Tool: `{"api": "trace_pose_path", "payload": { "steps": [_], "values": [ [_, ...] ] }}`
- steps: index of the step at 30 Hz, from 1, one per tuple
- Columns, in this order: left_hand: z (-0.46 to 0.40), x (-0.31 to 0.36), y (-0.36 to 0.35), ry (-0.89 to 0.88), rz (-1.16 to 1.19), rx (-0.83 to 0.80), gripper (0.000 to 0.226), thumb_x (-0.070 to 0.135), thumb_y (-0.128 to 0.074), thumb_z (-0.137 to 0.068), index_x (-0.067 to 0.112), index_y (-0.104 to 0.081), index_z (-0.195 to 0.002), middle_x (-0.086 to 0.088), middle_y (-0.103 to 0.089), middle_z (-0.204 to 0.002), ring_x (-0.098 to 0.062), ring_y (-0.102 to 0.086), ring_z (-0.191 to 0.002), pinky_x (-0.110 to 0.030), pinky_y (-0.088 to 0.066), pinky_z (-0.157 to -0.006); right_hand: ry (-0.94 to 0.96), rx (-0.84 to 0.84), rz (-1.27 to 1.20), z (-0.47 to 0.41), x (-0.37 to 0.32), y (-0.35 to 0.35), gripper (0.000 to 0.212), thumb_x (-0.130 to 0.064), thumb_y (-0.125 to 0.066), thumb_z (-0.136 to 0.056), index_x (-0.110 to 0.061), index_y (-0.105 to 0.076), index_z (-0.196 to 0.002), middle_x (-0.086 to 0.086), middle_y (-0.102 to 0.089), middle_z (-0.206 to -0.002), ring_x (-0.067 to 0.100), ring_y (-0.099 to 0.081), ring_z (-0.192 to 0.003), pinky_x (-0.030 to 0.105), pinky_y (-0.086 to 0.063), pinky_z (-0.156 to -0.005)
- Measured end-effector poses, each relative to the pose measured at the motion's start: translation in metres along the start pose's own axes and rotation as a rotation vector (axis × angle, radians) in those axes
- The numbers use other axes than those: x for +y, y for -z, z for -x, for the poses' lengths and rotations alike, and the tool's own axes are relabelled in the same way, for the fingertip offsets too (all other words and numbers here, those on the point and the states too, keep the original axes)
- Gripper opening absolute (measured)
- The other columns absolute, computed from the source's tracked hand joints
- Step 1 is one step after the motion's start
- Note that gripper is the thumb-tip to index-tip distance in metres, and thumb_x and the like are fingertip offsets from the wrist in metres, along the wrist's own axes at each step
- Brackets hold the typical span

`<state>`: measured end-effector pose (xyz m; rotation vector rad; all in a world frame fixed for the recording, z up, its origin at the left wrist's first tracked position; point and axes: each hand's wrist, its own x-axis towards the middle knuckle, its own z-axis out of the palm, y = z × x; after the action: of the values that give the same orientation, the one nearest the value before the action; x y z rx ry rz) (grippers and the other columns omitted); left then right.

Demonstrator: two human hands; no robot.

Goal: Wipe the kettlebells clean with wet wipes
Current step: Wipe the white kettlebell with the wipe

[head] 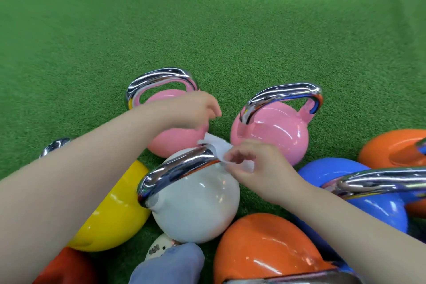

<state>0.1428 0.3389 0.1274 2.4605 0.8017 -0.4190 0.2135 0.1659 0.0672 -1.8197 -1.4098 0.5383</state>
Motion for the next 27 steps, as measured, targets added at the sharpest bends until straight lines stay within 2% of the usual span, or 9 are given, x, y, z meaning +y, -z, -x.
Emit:
{"api": "trace_pose_path", "payload": {
  "steps": [2, 4, 8, 12, 15, 18, 20, 23, 27],
  "values": [
    [-0.014, 0.028, -0.021, 0.046, -0.133, -0.262, 0.021, 0.020, -0.044, -0.097, 0.013, -0.058, -0.082, 0.001, -0.054, -0.077, -0.014, -0.053, -0.069, -0.023, -0.044, -0.061, -0.083, -0.120, -0.093, 0.005, 0.004, -0.002, 0.013, -0.016, -0.065, -0.079, -0.015, -0.074, -0.088, -0.009, -0.065, -0.084, 0.002, -0.058, -0.081, 0.012, -0.043, -0.077],
    [-0.030, 0.041, -0.044, 0.068, -0.332, -0.463, 0.038, 0.026, -0.040, -0.098, 0.010, -0.049, -0.065, -0.003, -0.051, -0.067, -0.023, -0.056, -0.071, -0.033, -0.049, -0.070, -0.281, -0.140, -0.239, 0.007, 0.014, -0.005, 0.020, -0.021, -0.052, -0.074, -0.020, -0.072, -0.076, -0.015, -0.064, -0.077, 0.004, -0.058, -0.077, 0.017, -0.044, -0.076],
    [-0.047, 0.052, -0.057, 0.222, -0.416, -0.678, 0.042, 0.027, -0.028, -0.101, 0.000, -0.051, -0.079, -0.015, -0.057, -0.079, -0.025, -0.058, -0.063, -0.032, -0.050, -0.057, -0.586, 0.010, -0.245, 0.007, 0.054, -0.012, 0.022, -0.002, -0.048, -0.082, -0.018, -0.059, -0.070, -0.004, -0.057, -0.070, 0.014, -0.048, -0.065, 0.022, -0.037, -0.056],
    [-0.058, 0.059, -0.058, 0.354, -0.388, -0.837, 0.039, 0.022, -0.025, -0.102, -0.007, -0.051, -0.107, -0.022, -0.054, -0.098, -0.028, -0.058, -0.073, -0.037, -0.052, -0.073, -0.505, 0.029, -0.393, -0.005, 0.067, -0.012, 0.041, 0.015, -0.037, -0.086, -0.004, -0.063, -0.111, 0.006, -0.065, -0.109, 0.017, -0.059, -0.103, 0.025, -0.044, -0.098],
    [-0.060, 0.057, -0.052, 0.379, -0.309, -0.895, 0.035, 0.019, -0.032, -0.102, -0.006, -0.052, -0.116, -0.024, -0.059, -0.106, -0.027, -0.064, -0.071, -0.043, -0.051, -0.086, -0.395, -0.114, -0.525, -0.017, 0.065, -0.020, 0.039, 0.017, -0.037, -0.084, 0.002, -0.059, -0.114, 0.015, -0.063, -0.117, 0.023, -0.058, -0.112, 0.037, -0.041, -0.105],
    [-0.060, 0.056, -0.045, 0.367, -0.210, -0.921, 0.025, 0.015, -0.041, -0.099, -0.002, -0.058, -0.103, -0.022, -0.063, -0.113, -0.025, -0.066, -0.075, -0.042, -0.051, -0.089, -0.394, -0.211, -0.482, -0.021, 0.060, -0.029, 0.031, -0.014, -0.058, -0.081, -0.003, -0.058, -0.110, 0.020, -0.063, -0.115, 0.031, -0.056, -0.115, 0.048, -0.044, -0.099],
    [-0.060, 0.050, -0.041, 0.357, -0.144, -0.907, 0.024, 0.013, -0.041, -0.098, 0.002, -0.062, -0.092, -0.015, -0.067, -0.102, -0.022, -0.065, -0.077, -0.038, -0.050, -0.089, -0.381, -0.293, -0.373, -0.023, 0.061, -0.034, 0.035, -0.022, -0.062, -0.083, -0.009, -0.058, -0.115, 0.010, -0.065, -0.112, 0.023, -0.058, -0.108, 0.037, -0.047, -0.094],
    [-0.057, 0.042, -0.036, 0.329, -0.119, -0.869, 0.027, 0.024, -0.041, -0.099, 0.008, -0.064, -0.097, -0.007, -0.067, -0.094, -0.020, -0.066, -0.081, -0.037, -0.050, -0.089, -0.350, -0.329, -0.247, -0.026, 0.062, -0.038, 0.010, -0.013, -0.055, -0.089, -0.015, -0.061, -0.097, -0.004, -0.058, -0.087, 0.013, -0.049, -0.088, 0.024, -0.040, -0.069],
    [-0.059, 0.023, -0.040, 0.279, -0.137, -0.673, 0.037, 0.042, -0.043, -0.096, 0.012, -0.063, -0.102, -0.003, -0.066, -0.091, -0.019, -0.062, -0.086, -0.030, -0.050, -0.078, -0.352, -0.205, -0.240, -0.022, 0.067, -0.043, 0.018, -0.010, -0.064, -0.078, -0.025, -0.061, -0.070, -0.008, -0.054, -0.066, 0.010, -0.046, -0.074, 0.025, -0.038, -0.061]
  ]
}}
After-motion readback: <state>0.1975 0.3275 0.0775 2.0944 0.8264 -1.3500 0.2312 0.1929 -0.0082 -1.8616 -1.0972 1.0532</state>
